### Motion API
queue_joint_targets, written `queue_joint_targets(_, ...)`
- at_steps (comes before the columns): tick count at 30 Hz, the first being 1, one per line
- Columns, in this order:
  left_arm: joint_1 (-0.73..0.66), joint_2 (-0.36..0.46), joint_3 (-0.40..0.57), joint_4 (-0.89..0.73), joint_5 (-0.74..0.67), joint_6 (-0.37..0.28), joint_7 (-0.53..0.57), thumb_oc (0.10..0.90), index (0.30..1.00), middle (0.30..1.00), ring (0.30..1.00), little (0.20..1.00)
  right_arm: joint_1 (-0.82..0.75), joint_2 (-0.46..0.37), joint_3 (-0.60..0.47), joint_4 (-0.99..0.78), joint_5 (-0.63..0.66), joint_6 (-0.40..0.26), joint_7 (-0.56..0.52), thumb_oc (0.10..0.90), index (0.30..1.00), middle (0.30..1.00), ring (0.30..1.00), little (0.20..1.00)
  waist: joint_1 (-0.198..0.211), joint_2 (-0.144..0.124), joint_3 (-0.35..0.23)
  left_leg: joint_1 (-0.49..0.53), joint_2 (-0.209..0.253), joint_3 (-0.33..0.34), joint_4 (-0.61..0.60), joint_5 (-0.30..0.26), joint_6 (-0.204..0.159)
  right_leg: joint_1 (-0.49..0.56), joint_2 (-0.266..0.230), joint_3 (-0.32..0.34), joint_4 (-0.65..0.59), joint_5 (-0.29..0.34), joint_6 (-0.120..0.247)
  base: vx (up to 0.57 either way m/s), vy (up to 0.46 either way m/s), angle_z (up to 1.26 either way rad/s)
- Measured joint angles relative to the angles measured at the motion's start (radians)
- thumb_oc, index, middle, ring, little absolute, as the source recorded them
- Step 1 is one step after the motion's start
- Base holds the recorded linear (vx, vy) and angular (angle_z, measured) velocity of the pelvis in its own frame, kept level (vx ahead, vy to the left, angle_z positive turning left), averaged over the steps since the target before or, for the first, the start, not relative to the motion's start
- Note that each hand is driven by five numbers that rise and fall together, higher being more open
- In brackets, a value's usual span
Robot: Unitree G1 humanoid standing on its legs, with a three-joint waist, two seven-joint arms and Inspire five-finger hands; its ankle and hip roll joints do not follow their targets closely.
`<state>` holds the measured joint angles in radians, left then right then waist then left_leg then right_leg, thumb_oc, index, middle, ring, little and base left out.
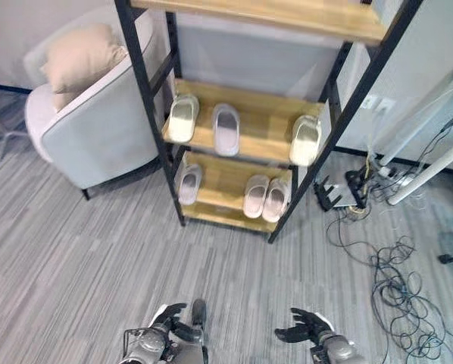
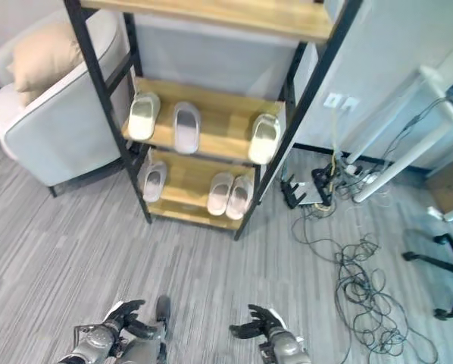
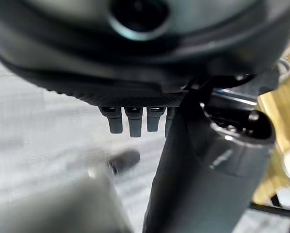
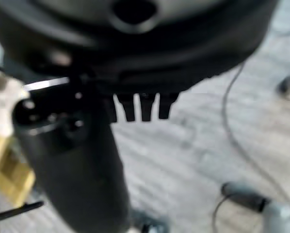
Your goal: Arrange the slippers neatly on the shoe rack.
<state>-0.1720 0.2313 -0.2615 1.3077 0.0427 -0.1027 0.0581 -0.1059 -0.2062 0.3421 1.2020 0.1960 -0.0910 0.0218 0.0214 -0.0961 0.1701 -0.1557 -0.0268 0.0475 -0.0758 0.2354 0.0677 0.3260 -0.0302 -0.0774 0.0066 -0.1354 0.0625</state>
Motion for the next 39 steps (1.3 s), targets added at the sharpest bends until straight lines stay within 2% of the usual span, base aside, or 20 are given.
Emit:
queue_joint_targets(4,0.003,0.012,-0.003,0.028,0.038,0.013,0.004,0.800,0.900,0.900,0.900,0.900,0.056,0.020,-0.008,0.012,-0.001,0.018,0.020,0.800,0.900,0.900,0.900,0.900,-0.009,0.004,-0.009,0.070,-0.035,-0.001,-0.013,-0.061,0.071,-0.098,-0.055,-0.004,0.212,-0.011,0.102,0.18,0.321,-0.02)
queue_joint_targets(6,0.000,0.016,-0.002,0.040,0.036,0.024,0.005,0.800,0.900,0.900,0.900,0.900,0.064,0.000,-0.032,0.009,-0.012,0.027,0.029,0.800,0.900,0.900,0.900,0.900,-0.023,0.031,-0.006,0.094,-0.035,-0.028,-0.014,-0.087,0.092,-0.206,-0.076,-0.037,0.456,-0.018,0.122,0.20,0.228,0.19)
queue_joint_targets(8,0.008,0.021,-0.002,0.050,0.028,0.028,0.008,0.800,0.900,0.900,0.900,0.900,0.075,-0.007,-0.058,0.005,-0.010,0.027,0.030,0.800,0.900,0.900,0.900,0.900,-0.035,0.047,-0.009,0.120,-0.035,-0.048,-0.014,-0.099,0.099,-0.256,-0.091,-0.065,0.504,-0.044,0.090,0.27,0.125,0.37)
queue_joint_targets(10,0.011,0.024,-0.001,0.056,0.015,0.037,0.019,0.800,0.900,0.900,0.900,0.900,0.066,-0.017,-0.054,-0.001,-0.011,0.018,0.030,0.800,0.900,0.900,0.900,0.900,-0.046,0.061,-0.007,0.139,-0.035,-0.082,-0.014,-0.105,0.100,-0.303,-0.079,-0.054,0.444,-0.056,0.078,0.26,0.024,0.60)
queue_joint_targets(12,0.005,0.029,-0.002,0.048,-0.004,0.038,0.022,0.800,0.900,0.900,0.900,0.900,0.056,-0.023,-0.052,-0.011,-0.011,0.014,0.030,0.800,0.900,0.900,0.900,0.900,-0.060,0.069,-0.003,0.147,-0.031,-0.136,-0.015,-0.110,0.094,-0.335,-0.034,-0.028,0.228,-0.044,0.062,0.24,-0.014,0.75)
queue_joint_targets(13,0.007,0.034,-0.004,0.051,-0.007,0.038,0.022,0.800,0.900,0.900,0.900,0.900,0.049,-0.021,-0.045,-0.017,-0.010,0.014,0.029,0.800,0.900,0.900,0.900,0.900,-0.060,0.062,0.001,0.157,-0.033,-0.150,-0.015,-0.110,0.093,-0.364,-0.012,-0.012,0.120,-0.017,0.041,0.24,-0.027,0.51)
queue_joint_targets(14,0.008,0.035,-0.004,0.060,-0.007,0.038,0.022,0.800,0.900,0.900,0.900,0.900,0.049,-0.019,-0.040,-0.032,-0.008,0.014,0.029,0.800,0.900,0.900,0.900,0.900,-0.060,0.059,0.002,0.161,-0.035,-0.157,-0.015,-0.117,0.085,-0.374,-0.005,0.009,0.056,0.016,0.046,0.25,-0.053,0.44)
queue_joint_targets(15,0.017,0.035,-0.004,0.066,-0.006,0.040,0.021,0.800,0.900,0.900,0.900,0.900,0.049,-0.018,-0.035,-0.045,-0.005,0.013,0.028,0.800,0.900,0.900,0.900,0.900,-0.064,0.048,0.006,0.176,-0.043,-0.166,-0.016,-0.120,0.083,-0.399,-0.007,0.013,-0.023,0.091,0.047,0.24,-0.058,0.23)
queue_joint_targets(18,0.044,0.033,-0.002,0.063,0.001,0.038,0.022,0.800,0.900,0.900,0.900,0.900,0.050,-0.012,-0.035,-0.081,0.004,0.012,0.025,0.800,0.900,0.900,0.900,0.900,-0.068,0.028,0.012,0.197,-0.053,-0.175,-0.020,-0.141,0.075,-0.454,-0.018,-0.004,-0.080,0.170,0.042,0.23,-0.079,0.21)
queue_joint_targets(21,0.083,0.041,-0.002,0.064,0.017,0.038,0.023,0.800,0.900,0.900,0.900,0.900,0.058,0.001,-0.037,-0.090,0.004,0.013,0.018,0.800,0.900,0.900,0.900,0.900,-0.083,0.007,0.000,0.216,-0.057,-0.219,-0.018,-0.166,0.050,-0.457,-0.041,-0.022,-0.083,0.171,0.044,0.21,-0.108,0.34)
queue_joint_targets(23,0.097,0.048,-0.004,0.065,0.038,0.039,0.022,0.800,0.900,0.900,0.900,0.900,0.074,0.004,-0.038,-0.089,0.004,0.013,0.017,0.800,0.900,0.900,0.900,0.900,-0.090,-0.009,-0.010,0.224,-0.055,-0.244,-0.019,-0.184,0.021,-0.435,-0.042,-0.035,-0.106,0.234,0.042,0.30,-0.227,0.43)
queue_joint_targets(25,0.118,0.040,-0.001,0.066,0.039,0.040,0.022,0.800,0.900,0.900,0.900,0.900,0.082,0.003,-0.042,-0.079,0.005,0.012,0.016,0.800,0.900,0.900,0.900,0.900,-0.095,-0.001,-0.014,0.250,-0.037,-0.258,-0.020,-0.216,-0.019,-0.399,-0.032,-0.054,-0.104,0.303,-0.005,0.22,-0.199,0.39)
queue_joint_targets(27,0.133,0.029,-0.002,0.065,0.039,0.040,0.020,0.800,0.900,0.900,0.900,0.900,0.090,-0.013,-0.042,-0.086,0.003,0.014,0.017,0.800,0.900,0.900,0.900,0.900,-0.087,0.027,-0.028,0.274,0.003,-0.246,-0.011,-0.243,-0.047,-0.369,0.005,-0.059,-0.107,0.295,-0.037,0.16,-0.184,0.17)
queue_joint_targets(28,0.136,0.030,-0.003,0.065,0.039,0.040,0.021,0.800,0.900,0.900,0.900,0.900,0.101,-0.017,-0.035,-0.094,0.003,0.014,0.015,0.800,0.900,0.900,0.900,0.900,-0.087,0.028,-0.032,0.274,0.008,-0.241,0.002,-0.253,-0.060,-0.363,0.008,-0.067,-0.107,0.294,-0.053,0.06,-0.098,0.09)
queue_joint_targets(31,0.132,0.030,-0.008,0.064,0.052,0.040,0.023,0.800,0.900,0.900,0.900,0.900,0.101,-0.037,-0.025,-0.133,0.002,0.012,0.014,0.800,0.900,0.900,0.900,0.900,-0.090,0.036,-0.030,0.251,0.028,-0.211,0.102,-0.301,-0.111,-0.339,0.027,-0.095,-0.099,0.285,-0.091,0.01,-0.135,0.18)
queue_joint_targets(32,0.110,0.029,-0.017,0.051,0.062,0.042,0.026,0.800,0.900,0.900,0.900,0.900,0.106,-0.055,-0.028,-0.195,0.001,0.023,0.014,0.800,0.900,0.900,0.900,0.900,-0.094,0.027,-0.023,0.171,0.013,-0.197,0.256,-0.335,-0.162,-0.339,0.021,-0.100,-0.104,0.267,-0.105,0.01,-0.071,0.17)
queue_joint_targets(33,0.089,0.039,-0.028,0.048,0.067,0.039,0.036,0.800,0.900,0.900,0.900,0.900,0.104,-0.067,-0.021,-0.215,0.001,0.009,0.015,0.800,0.900,0.900,0.900,0.900,-0.084,0.015,-0.002,0.105,0.002,-0.159,0.387,-0.342,-0.185,-0.329,0.013,-0.101,-0.099,0.272,-0.119,0.08,-0.105,0.15)
queue_joint_targets(35,0.058,0.034,-0.040,0.042,0.065,0.040,0.047,0.800,0.900,0.900,0.900,0.900,0.092,-0.097,-0.011,-0.276,0.003,0.013,0.008,0.800,0.900,0.900,0.900,0.900,-0.077,0.022,0.027,0.029,0.013,-0.103,0.560,-0.354,-0.187,-0.303,0.017,-0.086,-0.106,0.251,-0.142,0.13,-0.039,-0.14)
queue_joint_targets(36,0.059,0.036,-0.041,0.025,0.064,0.040,0.055,0.800,0.900,0.900,0.900,0.900,0.095,-0.107,0.003,-0.292,0.004,0.007,0.003,0.800,0.900,0.900,0.900,0.900,-0.070,0.026,0.033,0.036,0.025,-0.075,0.567,-0.365,-0.173,-0.301,0.019,-0.085,-0.107,0.258,-0.152,0.12,0.016,-0.22)
queue_joint_targets(39,0.039,0.041,-0.040,0.015,0.055,0.038,0.071,0.800,0.900,0.900,0.900,0.900,0.097,-0.139,0.039,-0.361,-0.016,0.005,0.003,0.800,0.900,0.900,0.900,0.900,-0.065,0.035,0.055,0.045,0.081,-0.067,0.389,-0.356,-0.174,-0.301,0.024,-0.087,-0.107,0.246,-0.149,0.15,0.043,0.01)
